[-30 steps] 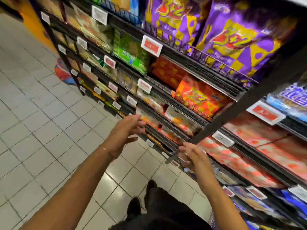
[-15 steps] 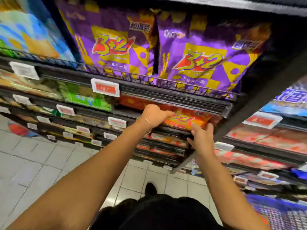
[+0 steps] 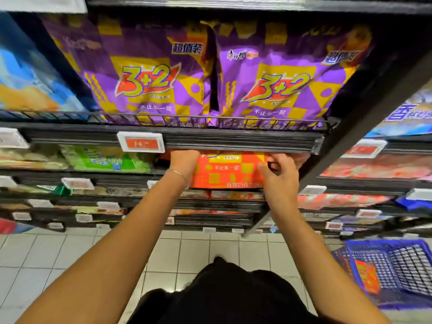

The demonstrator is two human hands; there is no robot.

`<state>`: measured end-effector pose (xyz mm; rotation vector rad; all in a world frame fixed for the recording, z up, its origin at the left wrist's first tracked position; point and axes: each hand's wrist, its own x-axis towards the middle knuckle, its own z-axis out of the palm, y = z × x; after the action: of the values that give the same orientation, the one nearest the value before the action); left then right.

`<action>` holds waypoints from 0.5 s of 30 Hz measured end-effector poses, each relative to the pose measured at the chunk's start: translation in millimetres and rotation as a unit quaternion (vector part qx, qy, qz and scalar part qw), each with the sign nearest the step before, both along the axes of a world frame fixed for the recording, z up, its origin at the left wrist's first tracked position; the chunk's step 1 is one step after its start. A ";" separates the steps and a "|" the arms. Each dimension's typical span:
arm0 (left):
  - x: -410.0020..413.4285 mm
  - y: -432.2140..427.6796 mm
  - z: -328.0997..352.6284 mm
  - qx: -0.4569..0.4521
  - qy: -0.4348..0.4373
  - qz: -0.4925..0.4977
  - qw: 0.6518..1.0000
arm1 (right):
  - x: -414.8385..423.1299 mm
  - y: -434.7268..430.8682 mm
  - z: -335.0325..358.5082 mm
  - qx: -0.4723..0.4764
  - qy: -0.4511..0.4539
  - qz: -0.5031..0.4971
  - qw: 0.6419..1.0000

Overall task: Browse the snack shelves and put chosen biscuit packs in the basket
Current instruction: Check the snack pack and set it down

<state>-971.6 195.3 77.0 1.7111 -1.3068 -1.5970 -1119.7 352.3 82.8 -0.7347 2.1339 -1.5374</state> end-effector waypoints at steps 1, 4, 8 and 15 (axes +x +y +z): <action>6.5 -1.9 1.7 0.001 0.000 -0.008 1.000 | 4.9 1.0 -0.3 -0.011 0.016 0.008 1.000; 27.2 -7.5 3.1 -0.009 0.002 -0.003 1.000 | 16.3 9.2 -3.7 -0.062 -0.063 0.055 0.995; 43.8 11.5 2.9 -0.050 0.015 0.013 0.999 | 31.6 22.2 -14.1 -0.081 -0.237 0.088 0.964; 106.9 56.5 -7.2 0.165 0.229 -0.085 0.956 | 65.0 54.7 -26.5 -0.046 -0.348 0.061 0.934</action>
<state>-864.7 251.8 69.7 1.2998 -1.0152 -2.2496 -1054.7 407.0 56.2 -0.2694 1.4706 -1.5379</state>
